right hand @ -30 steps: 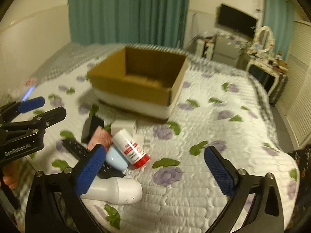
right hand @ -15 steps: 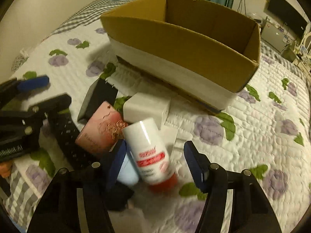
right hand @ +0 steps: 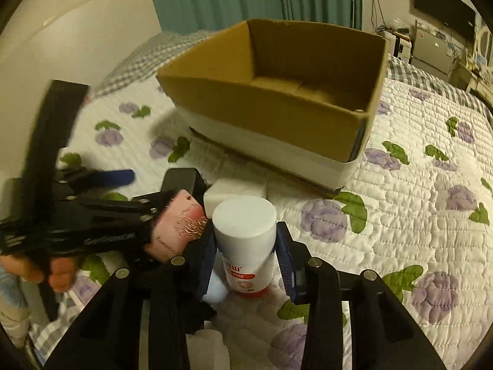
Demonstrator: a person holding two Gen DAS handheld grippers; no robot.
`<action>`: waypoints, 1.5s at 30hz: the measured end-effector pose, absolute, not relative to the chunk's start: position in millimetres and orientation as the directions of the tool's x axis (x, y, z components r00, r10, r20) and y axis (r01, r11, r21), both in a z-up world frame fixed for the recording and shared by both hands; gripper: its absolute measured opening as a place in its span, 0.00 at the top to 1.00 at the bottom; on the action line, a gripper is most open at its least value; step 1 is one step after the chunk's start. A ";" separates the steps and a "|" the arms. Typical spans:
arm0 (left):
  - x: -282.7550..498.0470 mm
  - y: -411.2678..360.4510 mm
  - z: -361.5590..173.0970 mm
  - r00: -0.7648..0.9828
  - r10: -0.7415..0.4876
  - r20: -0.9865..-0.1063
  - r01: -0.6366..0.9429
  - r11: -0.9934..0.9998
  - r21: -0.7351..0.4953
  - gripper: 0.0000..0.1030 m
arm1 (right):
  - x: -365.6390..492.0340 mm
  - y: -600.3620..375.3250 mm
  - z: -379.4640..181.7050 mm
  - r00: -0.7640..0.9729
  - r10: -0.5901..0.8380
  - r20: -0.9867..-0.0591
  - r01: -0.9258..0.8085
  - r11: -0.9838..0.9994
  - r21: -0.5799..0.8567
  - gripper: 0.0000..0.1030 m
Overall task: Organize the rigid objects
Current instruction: 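Grasp the black UGREEN charger with the left gripper while the right grasps the white bottle, then carry the charger and bottle into the cardboard box and open both grippers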
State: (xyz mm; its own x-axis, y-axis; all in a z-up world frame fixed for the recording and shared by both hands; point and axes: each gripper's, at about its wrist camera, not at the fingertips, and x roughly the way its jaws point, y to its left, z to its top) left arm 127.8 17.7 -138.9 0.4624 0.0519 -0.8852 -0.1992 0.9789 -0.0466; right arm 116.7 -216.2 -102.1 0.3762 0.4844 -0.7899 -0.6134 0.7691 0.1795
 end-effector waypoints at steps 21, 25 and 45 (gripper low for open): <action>121.7 3.9 -140.3 0.448 -0.039 -0.893 -0.139 0.984 -0.113 0.56 | 110.7 -229.7 -85.2 0.441 0.474 -0.762 -0.584 0.796 0.157 0.65; 107.0 -2.9 -126.4 0.473 -0.037 -0.880 -0.124 0.986 -0.108 0.57 | 103.2 -232.5 -68.3 0.485 0.462 -0.742 -0.578 0.806 0.125 0.65; 111.1 0.2 -1.9 0.719 -0.025 -0.694 -0.069 0.992 -0.108 0.58 | 110.6 -224.6 17.7 0.592 0.472 -0.654 -0.592 0.804 0.044 0.65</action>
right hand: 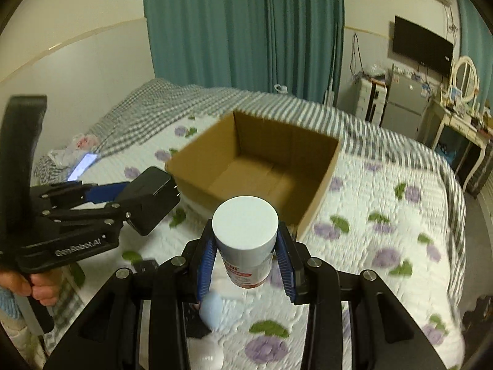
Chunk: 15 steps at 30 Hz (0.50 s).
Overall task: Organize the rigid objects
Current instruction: 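Carry the charger and bottle into the cardboard box and open both grippers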
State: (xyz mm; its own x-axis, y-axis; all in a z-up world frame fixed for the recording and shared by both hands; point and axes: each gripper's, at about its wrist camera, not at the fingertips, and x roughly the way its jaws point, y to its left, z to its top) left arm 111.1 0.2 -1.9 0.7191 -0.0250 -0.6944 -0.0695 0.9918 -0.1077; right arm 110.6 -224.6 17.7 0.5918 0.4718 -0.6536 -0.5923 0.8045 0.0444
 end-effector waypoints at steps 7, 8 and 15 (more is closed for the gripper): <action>168.1 0.2 17.9 0.761 0.008 -0.648 -0.058 0.997 -0.055 0.58 | 148.8 -209.3 41.9 0.616 0.473 -0.630 -0.597 0.802 0.020 0.65; 182.0 0.0 13.7 0.756 0.004 -0.655 -0.045 0.998 -0.046 0.58 | 154.5 -208.7 40.9 0.616 0.469 -0.633 -0.593 0.805 0.020 0.65; 234.5 3.4 -31.3 0.714 0.000 -0.700 -0.027 0.999 -0.028 0.58 | 195.5 -200.5 13.8 0.591 0.439 -0.676 -0.569 0.821 0.036 0.65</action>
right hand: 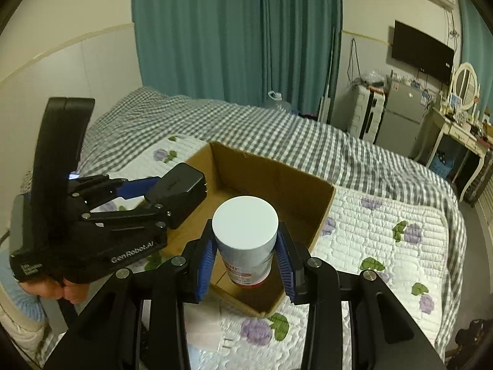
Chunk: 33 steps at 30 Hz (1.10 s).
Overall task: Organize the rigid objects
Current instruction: 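Carry the charger and bottle into the cardboard box and open both grippers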
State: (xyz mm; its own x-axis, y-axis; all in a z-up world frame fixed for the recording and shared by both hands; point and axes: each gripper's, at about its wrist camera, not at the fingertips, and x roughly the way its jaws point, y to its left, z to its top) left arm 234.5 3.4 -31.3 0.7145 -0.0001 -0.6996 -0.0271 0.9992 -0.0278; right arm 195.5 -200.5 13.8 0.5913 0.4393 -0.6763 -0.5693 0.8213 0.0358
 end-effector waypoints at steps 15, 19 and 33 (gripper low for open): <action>242.2 15.4 -48.7 0.707 0.034 -0.707 -0.050 0.999 -0.002 0.48 | 221.6 -188.7 -17.0 0.563 0.400 -0.723 -0.550 0.834 0.033 0.65; 225.9 14.6 -41.0 0.727 0.053 -0.684 -0.054 0.998 0.019 0.47 | 234.9 -179.1 -25.2 0.534 0.346 -0.772 -0.527 0.849 0.016 0.65; 174.6 30.6 -13.3 0.760 0.143 -0.634 -0.133 0.989 0.064 0.41 | 209.2 -195.7 30.3 0.690 0.293 -0.662 -0.401 0.916 -0.013 0.28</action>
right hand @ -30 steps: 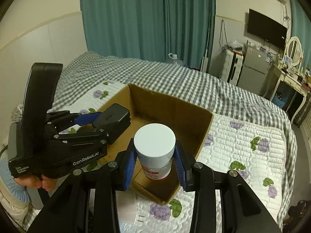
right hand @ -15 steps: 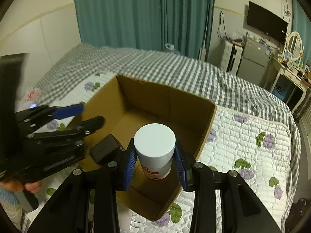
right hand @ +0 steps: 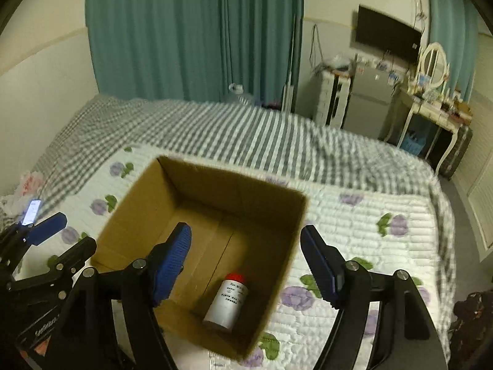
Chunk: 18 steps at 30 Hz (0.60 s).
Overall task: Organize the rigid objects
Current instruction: 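Grasp the white plug-in device with the right gripper while the left grasps the pink card case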
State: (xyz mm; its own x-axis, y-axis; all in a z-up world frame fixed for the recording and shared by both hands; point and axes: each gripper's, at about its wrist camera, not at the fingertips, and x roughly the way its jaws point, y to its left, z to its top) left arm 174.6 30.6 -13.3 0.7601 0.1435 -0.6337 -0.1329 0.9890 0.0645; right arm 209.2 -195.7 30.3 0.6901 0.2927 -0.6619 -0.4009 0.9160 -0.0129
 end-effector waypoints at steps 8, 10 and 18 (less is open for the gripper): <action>110.9 28.1 19.8 0.799 0.163 -0.578 -0.146 0.986 0.075 0.38 | 129.5 -215.5 70.3 0.749 0.241 -0.617 -0.384 0.917 -0.108 0.14; 94.2 27.6 23.8 0.807 0.161 -0.568 -0.144 0.987 0.076 0.37 | 111.6 -222.2 72.6 0.756 0.236 -0.611 -0.383 0.916 -0.119 0.13; 44.5 20.0 4.5 0.783 0.228 -0.579 -0.171 0.973 0.153 0.35 | 44.6 -248.2 34.7 0.755 0.195 -0.626 -0.389 0.902 -0.188 0.10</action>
